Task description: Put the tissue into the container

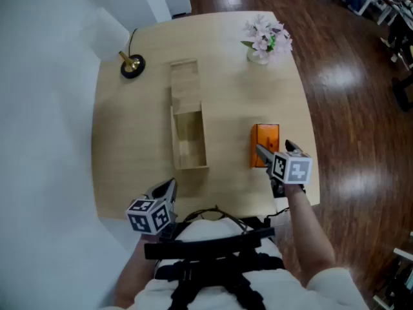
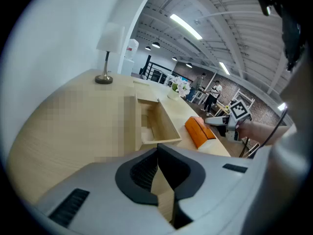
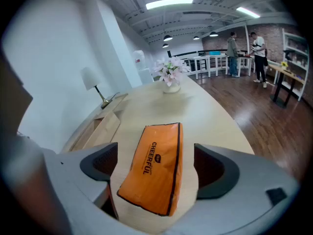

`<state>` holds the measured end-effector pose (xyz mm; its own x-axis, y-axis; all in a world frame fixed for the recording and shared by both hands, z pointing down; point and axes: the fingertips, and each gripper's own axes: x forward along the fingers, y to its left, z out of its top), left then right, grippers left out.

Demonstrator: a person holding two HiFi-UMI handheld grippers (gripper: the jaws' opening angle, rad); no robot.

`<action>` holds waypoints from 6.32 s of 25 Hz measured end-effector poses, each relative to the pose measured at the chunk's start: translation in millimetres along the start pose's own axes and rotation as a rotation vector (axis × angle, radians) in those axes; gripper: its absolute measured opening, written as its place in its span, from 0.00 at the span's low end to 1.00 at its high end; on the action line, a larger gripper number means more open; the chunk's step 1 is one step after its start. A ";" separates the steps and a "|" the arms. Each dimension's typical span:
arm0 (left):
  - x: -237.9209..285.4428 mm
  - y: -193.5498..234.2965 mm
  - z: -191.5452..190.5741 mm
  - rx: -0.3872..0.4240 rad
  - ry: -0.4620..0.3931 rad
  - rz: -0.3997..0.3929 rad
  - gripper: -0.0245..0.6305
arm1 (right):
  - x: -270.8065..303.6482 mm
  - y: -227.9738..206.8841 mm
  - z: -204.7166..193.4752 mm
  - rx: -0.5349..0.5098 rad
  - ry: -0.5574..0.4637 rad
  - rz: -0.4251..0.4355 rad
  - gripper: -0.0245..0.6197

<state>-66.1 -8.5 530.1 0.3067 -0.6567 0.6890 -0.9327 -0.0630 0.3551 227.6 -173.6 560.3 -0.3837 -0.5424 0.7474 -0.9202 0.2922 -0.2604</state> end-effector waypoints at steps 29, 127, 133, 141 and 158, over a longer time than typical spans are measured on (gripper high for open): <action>-25.0 52.7 46.8 0.056 -0.116 -0.084 0.04 | 16.0 65.8 27.1 0.109 -0.003 -0.014 0.62; -44.5 71.0 45.5 0.060 -0.118 -0.238 0.16 | 57.7 249.8 12.4 0.027 0.026 0.115 0.65; -42.3 60.7 50.5 0.053 -0.129 -0.245 0.16 | 49.9 239.5 13.9 0.015 0.015 0.112 0.65; -39.0 38.1 53.2 0.059 -0.141 -0.278 0.16 | 34.4 218.1 16.7 0.015 -0.009 0.114 0.65; -30.0 -2.3 57.5 0.089 -0.151 -0.304 0.08 | 9.0 180.8 9.9 -0.018 -0.011 0.135 0.37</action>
<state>-84.1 -31.9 472.2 0.5480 -0.7008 0.4567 -0.8178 -0.3342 0.4685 57.0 -133.5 513.9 -0.5050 -0.5054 0.6997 -0.8586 0.3769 -0.3475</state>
